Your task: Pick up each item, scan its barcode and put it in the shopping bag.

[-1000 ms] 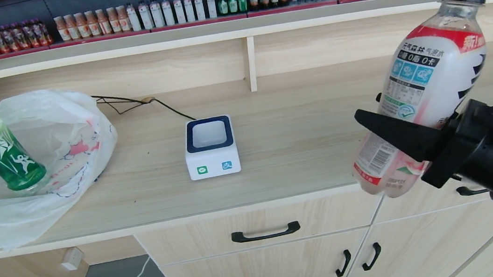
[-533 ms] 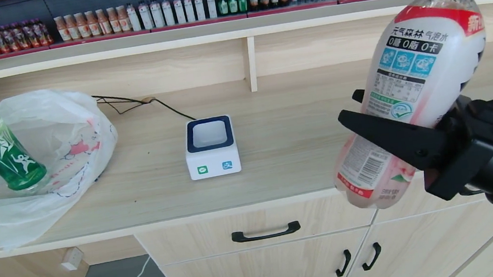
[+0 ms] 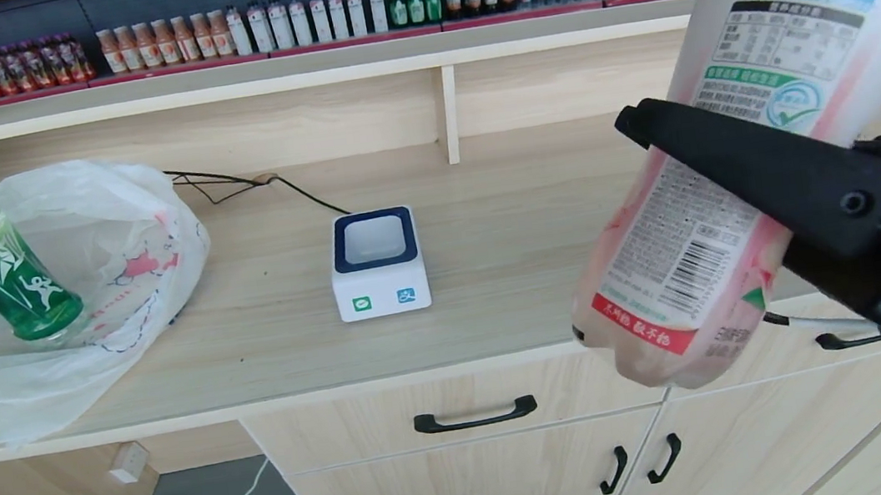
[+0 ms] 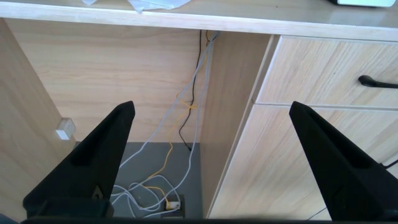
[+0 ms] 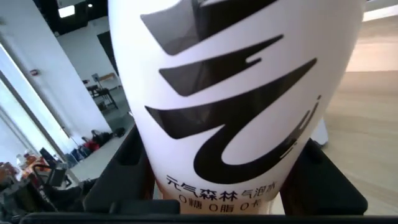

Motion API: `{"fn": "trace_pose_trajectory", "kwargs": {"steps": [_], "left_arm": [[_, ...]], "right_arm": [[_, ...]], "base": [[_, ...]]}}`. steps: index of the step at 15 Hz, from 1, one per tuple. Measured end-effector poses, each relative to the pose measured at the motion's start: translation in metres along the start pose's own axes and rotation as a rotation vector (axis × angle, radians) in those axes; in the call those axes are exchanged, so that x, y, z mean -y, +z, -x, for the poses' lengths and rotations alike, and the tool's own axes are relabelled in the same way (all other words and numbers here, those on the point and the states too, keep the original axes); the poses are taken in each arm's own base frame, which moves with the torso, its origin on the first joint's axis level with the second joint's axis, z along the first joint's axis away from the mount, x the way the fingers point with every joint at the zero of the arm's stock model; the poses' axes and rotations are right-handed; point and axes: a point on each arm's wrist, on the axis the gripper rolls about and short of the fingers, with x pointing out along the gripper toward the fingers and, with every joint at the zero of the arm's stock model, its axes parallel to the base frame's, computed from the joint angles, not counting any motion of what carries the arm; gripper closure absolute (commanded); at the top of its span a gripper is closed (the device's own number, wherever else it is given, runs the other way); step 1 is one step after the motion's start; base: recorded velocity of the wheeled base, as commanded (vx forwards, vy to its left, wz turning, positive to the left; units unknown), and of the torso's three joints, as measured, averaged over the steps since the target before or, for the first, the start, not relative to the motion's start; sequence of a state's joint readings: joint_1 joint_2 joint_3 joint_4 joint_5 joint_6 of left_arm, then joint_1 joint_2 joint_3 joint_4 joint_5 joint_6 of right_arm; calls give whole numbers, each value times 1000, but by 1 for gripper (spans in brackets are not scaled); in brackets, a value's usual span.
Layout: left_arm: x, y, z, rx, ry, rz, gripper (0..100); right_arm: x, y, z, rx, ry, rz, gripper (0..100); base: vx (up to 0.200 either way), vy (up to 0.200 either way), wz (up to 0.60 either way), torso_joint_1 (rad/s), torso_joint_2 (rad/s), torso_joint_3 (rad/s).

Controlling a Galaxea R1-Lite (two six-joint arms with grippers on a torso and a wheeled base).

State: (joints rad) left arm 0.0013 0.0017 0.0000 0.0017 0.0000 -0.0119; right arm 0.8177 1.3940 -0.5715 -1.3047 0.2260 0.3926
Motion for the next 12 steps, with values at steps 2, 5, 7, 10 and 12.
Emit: {"fn": "trace_pose_trajectory", "kwargs": {"steps": [2,5,7,10,12], "left_arm": [[0,0,0,0,0,0,0],[0,0,0,0,0,0,0],[0,0,0,0,0,0,0],[0,0,0,0,0,0,0],[0,0,0,0,0,-1,0]], "right_arm": [[-4,-2,1,9,23,-53,100],[-4,-7,2,58,56,-158,100],[0,-17,0,68,64,-189,100],[6,-46,0,-28,32,-302,100],[6,-52,0,-50,30,-340,100]], "base": [[0,0,0,0,0,0],[0,0,0,0,0,0],[0,0,0,0,0,0],[0,0,0,0,0,0],[0,0,0,0,0,0]]}}
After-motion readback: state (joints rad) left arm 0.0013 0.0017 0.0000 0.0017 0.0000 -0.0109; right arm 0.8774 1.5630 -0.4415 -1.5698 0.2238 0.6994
